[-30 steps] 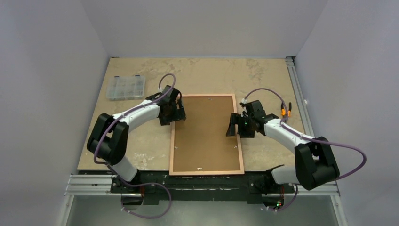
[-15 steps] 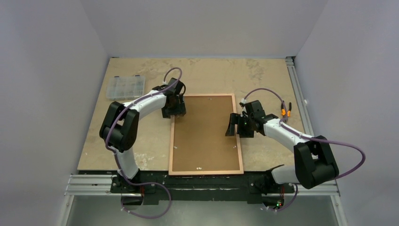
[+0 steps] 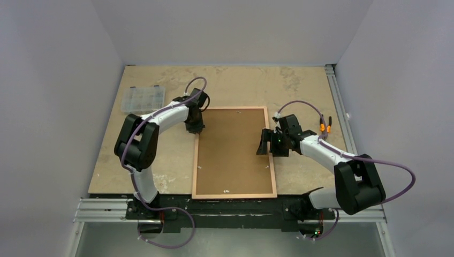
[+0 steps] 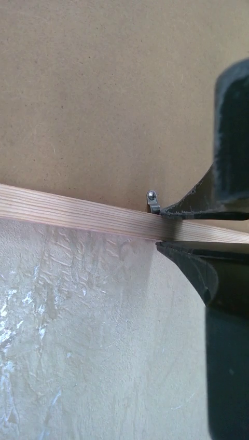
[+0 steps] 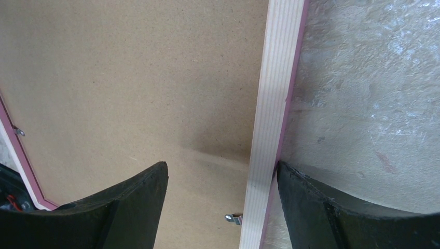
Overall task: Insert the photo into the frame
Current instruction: Install the photo frame at the center of the board.
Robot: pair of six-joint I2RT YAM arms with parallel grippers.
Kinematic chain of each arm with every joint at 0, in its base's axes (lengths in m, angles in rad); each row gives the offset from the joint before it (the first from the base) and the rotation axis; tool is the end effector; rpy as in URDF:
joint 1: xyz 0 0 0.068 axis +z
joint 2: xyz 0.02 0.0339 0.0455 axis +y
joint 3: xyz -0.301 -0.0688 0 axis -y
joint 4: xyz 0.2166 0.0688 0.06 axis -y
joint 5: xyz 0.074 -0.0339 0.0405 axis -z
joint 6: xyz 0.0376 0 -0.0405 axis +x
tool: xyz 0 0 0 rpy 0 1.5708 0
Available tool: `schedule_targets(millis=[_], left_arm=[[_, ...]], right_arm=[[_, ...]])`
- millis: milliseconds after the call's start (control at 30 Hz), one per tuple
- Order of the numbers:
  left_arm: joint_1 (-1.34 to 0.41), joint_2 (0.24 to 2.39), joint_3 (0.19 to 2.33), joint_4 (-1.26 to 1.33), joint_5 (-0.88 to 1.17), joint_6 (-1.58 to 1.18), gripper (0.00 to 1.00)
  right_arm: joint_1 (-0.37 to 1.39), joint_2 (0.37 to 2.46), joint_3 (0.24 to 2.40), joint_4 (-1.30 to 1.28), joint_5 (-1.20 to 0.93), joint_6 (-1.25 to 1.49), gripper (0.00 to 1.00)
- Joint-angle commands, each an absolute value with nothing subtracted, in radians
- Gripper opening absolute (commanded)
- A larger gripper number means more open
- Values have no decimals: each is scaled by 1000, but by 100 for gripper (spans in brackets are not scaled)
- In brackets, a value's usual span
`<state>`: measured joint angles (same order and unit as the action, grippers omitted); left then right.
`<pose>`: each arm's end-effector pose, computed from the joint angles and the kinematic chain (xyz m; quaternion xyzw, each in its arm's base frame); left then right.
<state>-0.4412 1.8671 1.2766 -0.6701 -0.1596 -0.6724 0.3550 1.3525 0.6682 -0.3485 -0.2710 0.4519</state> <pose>0.3237 -0.1462 0.2248 -0.1258 0.9769 -0.0145 0.1723 0.2000 0.0849 0.2223 0.0104 0.9558 0.2232 0.1911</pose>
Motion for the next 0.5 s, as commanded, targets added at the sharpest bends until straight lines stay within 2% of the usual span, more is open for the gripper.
schedule_targets(millis=[0,233,267,300,400,467], left_arm=[[-453,1893,1217,-621,-167,-667,2],[-453,1861,1202,-590,-130,-646,0],[-453,1849,1197,-585,-122,-642,3],[-452,1835,1190,-576,-111,-640,8],[-452,1780,1161,-551,-71,-637,32],[-451,1743,1140,-541,-41,-638,44]], right_arm=[[364,1342,668,-313,-305,462,75],[365,1343,671,-315,-303,463,75],[365,1338,674,-320,-297,463,75],[365,1335,676,-324,-290,463,75],[360,1325,688,-336,-279,461,75],[355,1320,696,-339,-278,462,76]])
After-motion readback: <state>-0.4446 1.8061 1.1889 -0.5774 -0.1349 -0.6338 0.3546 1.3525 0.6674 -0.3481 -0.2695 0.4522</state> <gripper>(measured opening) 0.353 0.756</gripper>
